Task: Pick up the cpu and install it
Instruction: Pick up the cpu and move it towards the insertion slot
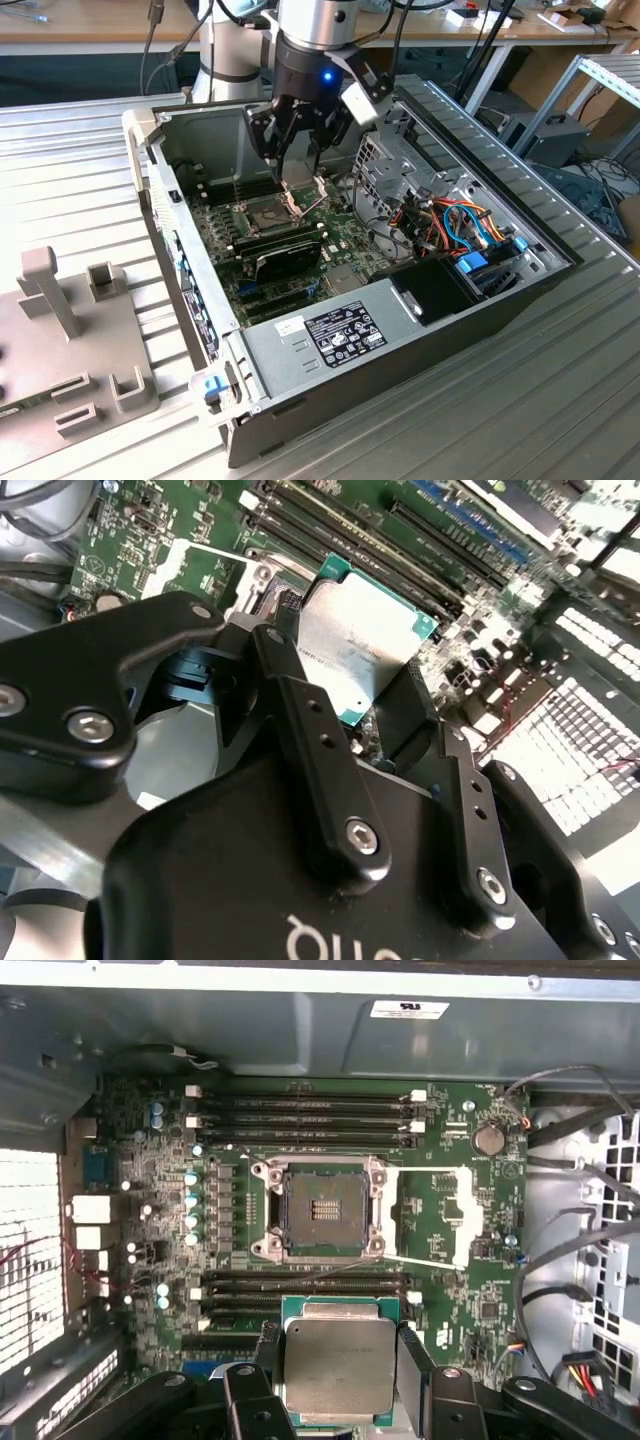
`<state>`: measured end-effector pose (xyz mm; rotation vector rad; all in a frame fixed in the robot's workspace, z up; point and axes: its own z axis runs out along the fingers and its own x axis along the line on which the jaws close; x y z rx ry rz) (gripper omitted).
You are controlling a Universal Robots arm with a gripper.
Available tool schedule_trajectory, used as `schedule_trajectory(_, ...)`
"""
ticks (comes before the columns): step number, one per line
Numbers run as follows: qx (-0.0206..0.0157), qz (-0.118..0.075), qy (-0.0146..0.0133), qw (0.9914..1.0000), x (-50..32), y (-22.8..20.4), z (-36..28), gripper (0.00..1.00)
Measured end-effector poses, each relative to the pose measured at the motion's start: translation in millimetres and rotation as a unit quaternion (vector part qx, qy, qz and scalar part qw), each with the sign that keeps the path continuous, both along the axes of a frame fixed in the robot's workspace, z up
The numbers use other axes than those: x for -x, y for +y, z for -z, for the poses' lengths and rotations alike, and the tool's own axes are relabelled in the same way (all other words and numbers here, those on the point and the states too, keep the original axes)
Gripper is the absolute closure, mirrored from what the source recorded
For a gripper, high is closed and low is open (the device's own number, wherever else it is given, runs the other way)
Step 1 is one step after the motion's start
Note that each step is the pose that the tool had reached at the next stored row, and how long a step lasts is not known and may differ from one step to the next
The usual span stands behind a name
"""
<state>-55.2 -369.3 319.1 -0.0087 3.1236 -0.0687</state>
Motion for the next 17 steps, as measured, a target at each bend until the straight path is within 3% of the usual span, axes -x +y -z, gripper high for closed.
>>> schedule_trajectory(10,0.0,0.0,0.0,1.0,0.0,1.7,4.1,0.45)
schedule_trajectory(13,0.0,0.0,0.0,1.0,0.0,6.2,7.2,0.45)
schedule_trajectory(17,-0.0009,0.0,0.0,1.0,0.0,9.0,14.2,0.45)
